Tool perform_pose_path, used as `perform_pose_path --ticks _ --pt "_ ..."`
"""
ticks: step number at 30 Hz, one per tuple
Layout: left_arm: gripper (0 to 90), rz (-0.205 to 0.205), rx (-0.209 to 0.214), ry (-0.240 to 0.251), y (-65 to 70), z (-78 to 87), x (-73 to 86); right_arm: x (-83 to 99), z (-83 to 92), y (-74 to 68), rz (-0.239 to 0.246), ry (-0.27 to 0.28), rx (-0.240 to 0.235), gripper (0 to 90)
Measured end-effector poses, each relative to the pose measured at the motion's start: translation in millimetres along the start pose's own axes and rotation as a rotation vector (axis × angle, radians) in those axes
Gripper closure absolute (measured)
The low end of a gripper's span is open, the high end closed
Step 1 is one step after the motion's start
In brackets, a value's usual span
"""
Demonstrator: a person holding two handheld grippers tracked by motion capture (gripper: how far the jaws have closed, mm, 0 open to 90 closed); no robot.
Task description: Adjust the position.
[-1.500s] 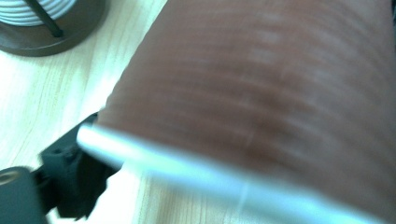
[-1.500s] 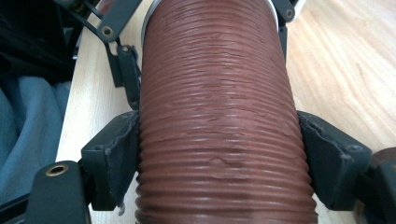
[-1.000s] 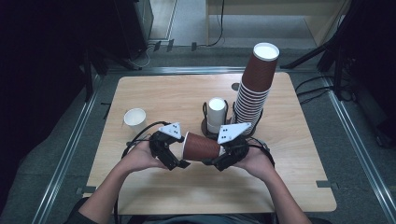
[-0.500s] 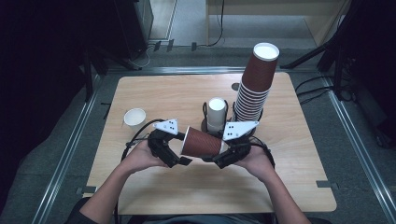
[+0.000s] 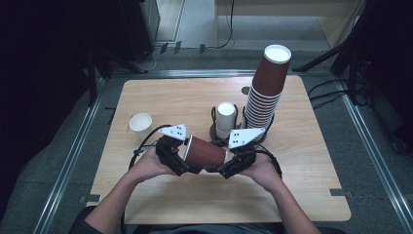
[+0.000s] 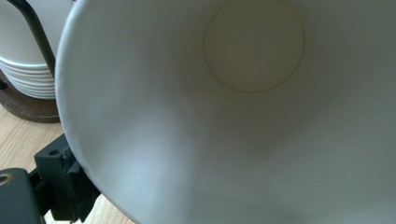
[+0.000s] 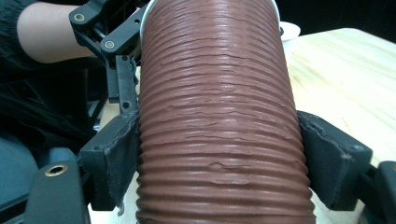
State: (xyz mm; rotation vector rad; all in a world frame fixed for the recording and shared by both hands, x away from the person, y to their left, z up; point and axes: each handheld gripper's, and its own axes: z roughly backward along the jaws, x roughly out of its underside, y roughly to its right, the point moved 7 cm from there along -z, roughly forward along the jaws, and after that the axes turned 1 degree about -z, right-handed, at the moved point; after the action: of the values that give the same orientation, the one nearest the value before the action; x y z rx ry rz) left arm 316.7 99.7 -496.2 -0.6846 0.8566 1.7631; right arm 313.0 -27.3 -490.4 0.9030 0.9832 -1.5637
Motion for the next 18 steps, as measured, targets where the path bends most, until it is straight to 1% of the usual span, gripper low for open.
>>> perform_pose_path --ticks 2,6,8,14,15,18 --pt "2.8 -0.004 0.000 0.001 0.0 0.5 -0.1 0.7 -0.1 0.5 -0.004 -0.002 -0.004 20.2" --pt "6.5 -0.028 -0.009 0.003 0.9 2.0 -0.9 2.0 0.5 1.1 -0.007 -0.010 -0.010 20.7" --pt "7.2 -0.028 -0.006 0.001 1.2 2.3 -1.1 2.1 0.8 1.2 -0.008 -0.011 -0.011 20.9" --pt "8.1 -0.044 -0.008 -0.008 1.4 2.7 -0.7 2.7 0.7 0.7 -0.012 -0.021 -0.009 20.7" --pt "8.1 -0.049 -0.010 -0.012 1.3 3.4 -0.5 2.9 0.8 0.5 -0.014 -0.026 -0.007 20.6" --pt "8.1 -0.044 -0.021 -0.011 0.0 6.5 -0.3 3.8 1.8 1.0 -0.020 -0.047 0.004 18.6"
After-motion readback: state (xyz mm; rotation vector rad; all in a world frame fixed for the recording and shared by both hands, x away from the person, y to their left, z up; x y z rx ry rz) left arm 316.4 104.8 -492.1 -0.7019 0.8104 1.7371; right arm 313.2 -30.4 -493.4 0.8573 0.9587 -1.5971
